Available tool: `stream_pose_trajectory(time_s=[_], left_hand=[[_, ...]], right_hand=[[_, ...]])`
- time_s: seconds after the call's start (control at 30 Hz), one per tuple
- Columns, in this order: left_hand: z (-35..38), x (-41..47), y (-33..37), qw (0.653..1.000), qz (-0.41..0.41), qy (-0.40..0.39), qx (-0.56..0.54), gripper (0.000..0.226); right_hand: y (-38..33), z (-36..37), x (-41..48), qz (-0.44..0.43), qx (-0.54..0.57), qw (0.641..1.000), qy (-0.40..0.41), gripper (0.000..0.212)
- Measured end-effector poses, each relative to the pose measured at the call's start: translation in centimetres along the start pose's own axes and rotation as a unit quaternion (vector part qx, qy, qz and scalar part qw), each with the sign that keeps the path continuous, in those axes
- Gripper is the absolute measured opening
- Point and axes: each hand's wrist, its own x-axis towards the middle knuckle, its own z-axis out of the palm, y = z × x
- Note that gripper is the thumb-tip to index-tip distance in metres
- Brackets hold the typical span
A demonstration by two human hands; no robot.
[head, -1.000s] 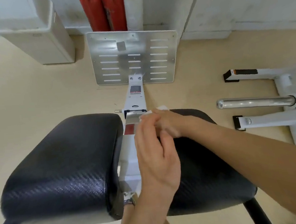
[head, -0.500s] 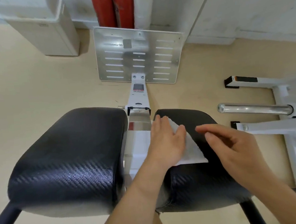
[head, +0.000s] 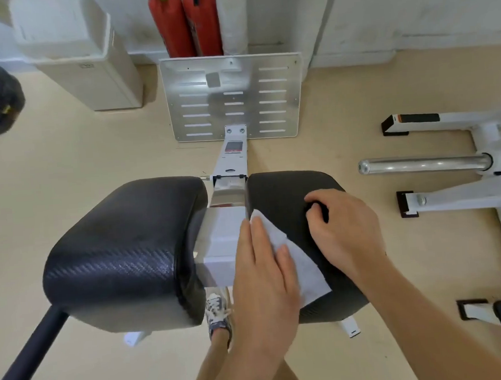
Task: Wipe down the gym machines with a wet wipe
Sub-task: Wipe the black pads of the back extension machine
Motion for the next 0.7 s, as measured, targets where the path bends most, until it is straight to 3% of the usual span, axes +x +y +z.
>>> stream_pose_trajectory(time_s=[0.07, 0.17, 0.27, 0.33, 0.4, 0.43, 0.5, 0.57, 0.67, 0.7], left_hand=[[0.6, -1.9, -0.5, 0.999, 0.024, 0.033, 0.011, 0.056], [0.4, 0.4, -1.0, 0.985, 0.107, 0.07, 0.118, 0.054], [0.6, 5.1, 1.4, 0.946, 0.184, -0.028, 0.265, 0.055], [2.0, 4.9, 3.1, 0.914, 0.252, -0.053, 0.312, 0.048], [4.1, 1.9, 2.6, 0.874, 0.341, -0.086, 0.335, 0.055], [4.8, 0.1, 1.4, 0.841, 0.405, -0.092, 0.347, 0.059], [4.7, -1.9, -1.6, 0.758, 0.5, -0.149, 0.39, 0.066], [3.9, -1.7, -3.1, 0.7, 0.53, -0.192, 0.438, 0.071], [2.5, 0.4, -0.6, 0.649, 0.571, -0.157, 0.478, 0.073], [2.3, 1.3, 0.7, 0.658, 0.555, -0.148, 0.487, 0.069]], right_hand=[[0.2, 0.0, -0.1, 0.004, 0.017, 1.0, 0.01, 0.03], [0.5, 0.0, -0.7, 0.01, 0.113, 0.992, 0.059, 0.026], [1.2, 0.0, -0.5, 0.04, 0.25, 0.953, 0.167, 0.025], [1.5, -0.6, -0.7, 0.101, 0.344, 0.902, 0.242, 0.028], [1.6, -1.3, -2.3, 0.16, 0.417, 0.842, 0.302, 0.03], [1.7, -1.4, -3.8, 0.182, 0.423, 0.829, 0.316, 0.031], [1.9, -0.7, -7.8, 0.217, 0.414, 0.823, 0.324, 0.033], [2.2, 0.6, -11.8, 0.248, 0.42, 0.809, 0.327, 0.035], [2.8, 4.1, -15.8, 0.329, 0.453, 0.759, 0.334, 0.035], [2.9, 5.5, -16.6, 0.355, 0.475, 0.735, 0.328, 0.035]])
